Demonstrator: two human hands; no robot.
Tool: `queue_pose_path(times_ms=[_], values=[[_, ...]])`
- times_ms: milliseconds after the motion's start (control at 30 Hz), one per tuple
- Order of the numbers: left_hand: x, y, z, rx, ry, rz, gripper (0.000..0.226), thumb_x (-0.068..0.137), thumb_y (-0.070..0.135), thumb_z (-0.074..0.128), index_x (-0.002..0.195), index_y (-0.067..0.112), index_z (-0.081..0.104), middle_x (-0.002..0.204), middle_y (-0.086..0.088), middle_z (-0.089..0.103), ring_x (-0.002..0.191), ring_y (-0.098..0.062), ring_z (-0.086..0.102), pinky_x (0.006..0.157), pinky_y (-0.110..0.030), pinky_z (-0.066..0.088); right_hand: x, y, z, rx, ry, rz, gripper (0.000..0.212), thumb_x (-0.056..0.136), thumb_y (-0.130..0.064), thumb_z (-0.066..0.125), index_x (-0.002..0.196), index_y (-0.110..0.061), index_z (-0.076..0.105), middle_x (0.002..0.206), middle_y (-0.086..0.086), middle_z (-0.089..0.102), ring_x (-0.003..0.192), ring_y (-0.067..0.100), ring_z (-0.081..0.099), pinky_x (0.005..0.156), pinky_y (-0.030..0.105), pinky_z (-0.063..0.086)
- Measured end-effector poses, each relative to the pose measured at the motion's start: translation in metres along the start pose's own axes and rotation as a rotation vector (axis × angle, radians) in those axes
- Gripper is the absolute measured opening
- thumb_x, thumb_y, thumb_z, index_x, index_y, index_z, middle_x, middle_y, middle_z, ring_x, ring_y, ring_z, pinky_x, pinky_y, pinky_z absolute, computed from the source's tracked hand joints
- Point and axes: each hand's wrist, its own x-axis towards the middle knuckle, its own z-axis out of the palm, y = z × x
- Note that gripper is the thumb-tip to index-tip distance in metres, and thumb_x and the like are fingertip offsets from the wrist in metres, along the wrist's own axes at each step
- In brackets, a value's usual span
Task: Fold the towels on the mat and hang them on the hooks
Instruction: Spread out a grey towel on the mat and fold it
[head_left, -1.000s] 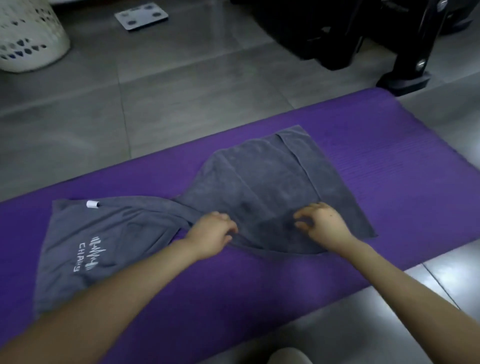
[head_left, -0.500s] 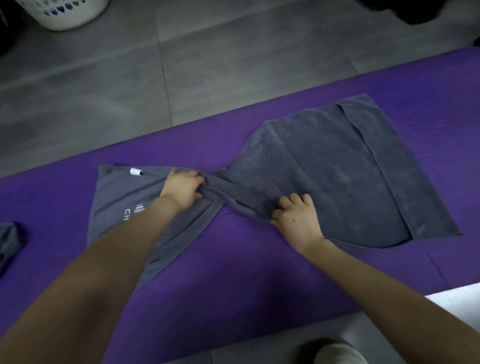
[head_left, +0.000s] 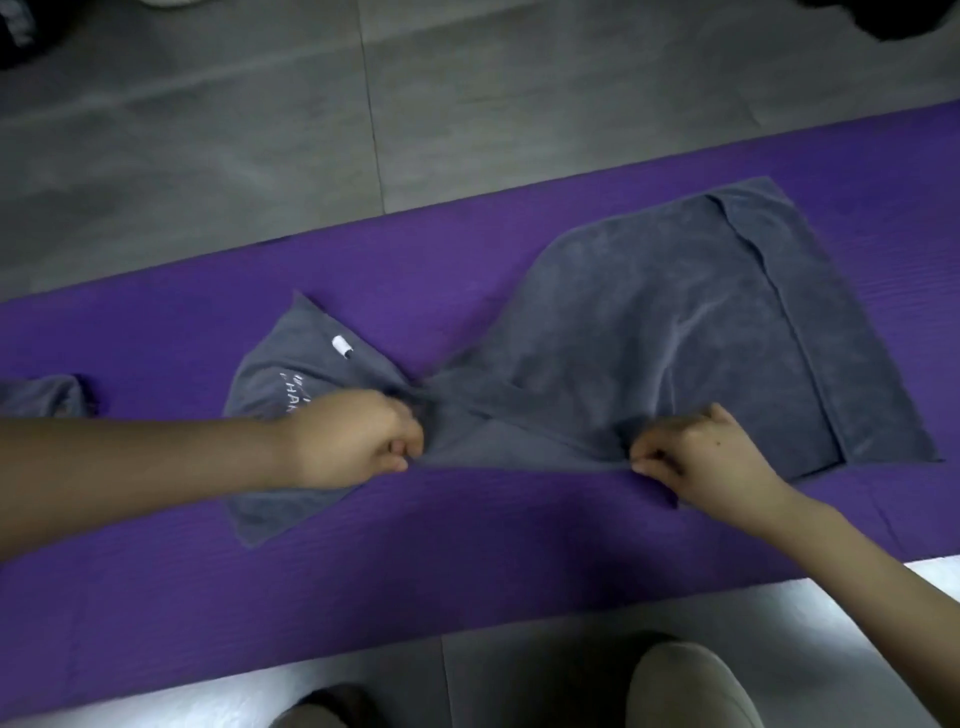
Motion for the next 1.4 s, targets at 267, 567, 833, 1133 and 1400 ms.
queue_pose_path(times_ms=[267, 567, 833, 1133, 1400], values=[[-0.019, -0.069, 0.023, 0.082, 0.215, -0.143, 0.019, 0.084, 0.022, 0.066, 0.102, 0.014, 0.069, 0.1, -0.006, 0.066, 0.096, -0.028, 0.06, 0.087, -0.034, 0.042, 0.051, -0.045, 0.02, 0.029, -0.022, 0.003, 0.017, 0.071, -0.04, 0.062, 0.077, -0.027, 0.071, 0.075, -0.008, 0.07, 0.07, 0.021, 0.067, 0.064, 0.037, 0.047], [0.031, -0.15, 0.039, 0.001, 0.448, -0.377, 0.041, 0.087, 0.03, 0.061, 0.127, 0.022, 0.056, 0.133, -0.002, 0.054, 0.119, -0.03, 0.045, 0.103, -0.037, 0.032, 0.161, -0.115, 0.071, 0.092, -0.136, 0.094, 0.041, 0.087, -0.048, 0.055, 0.12, -0.024, 0.061, 0.108, -0.003, 0.067, 0.106, 0.019, 0.057, 0.091, 0.03, 0.029], [0.061, -0.158, 0.039, 0.148, 0.17, -0.246, 0.038, 0.087, 0.039, 0.057, 0.126, 0.036, 0.055, 0.15, 0.011, 0.03, 0.142, -0.018, 0.013, 0.114, -0.046, 0.0, 0.154, -0.132, 0.057, 0.323, -0.002, 0.204, 0.013, 0.084, -0.03, 0.066, 0.093, -0.029, 0.074, 0.084, -0.007, 0.073, 0.088, 0.013, 0.065, 0.088, 0.035, 0.043], [-0.048, -0.118, 0.027, 0.096, 0.134, -0.255, 0.025, 0.087, 0.049, 0.054, 0.101, 0.031, 0.065, 0.095, 0.006, 0.069, 0.096, -0.018, 0.062, 0.074, -0.024, 0.039, 0.109, -0.149, 0.025, 0.382, -0.203, 0.004, 0.016, 0.081, -0.029, 0.071, 0.097, -0.028, 0.075, 0.083, -0.013, 0.072, 0.083, -0.009, 0.055, 0.068, 0.003, 0.035], [-0.111, -0.102, 0.069, -0.346, -0.28, -0.393, 0.022, 0.088, 0.044, 0.056, 0.102, 0.028, 0.065, 0.079, 0.015, 0.063, 0.068, 0.006, 0.056, 0.067, -0.012, 0.039, 0.117, -0.159, 0.02, 0.244, -0.606, -0.14, 0.022, 0.089, -0.034, 0.061, 0.11, -0.031, 0.068, 0.086, -0.021, 0.062, 0.066, -0.013, 0.05, 0.065, 0.006, 0.032]])
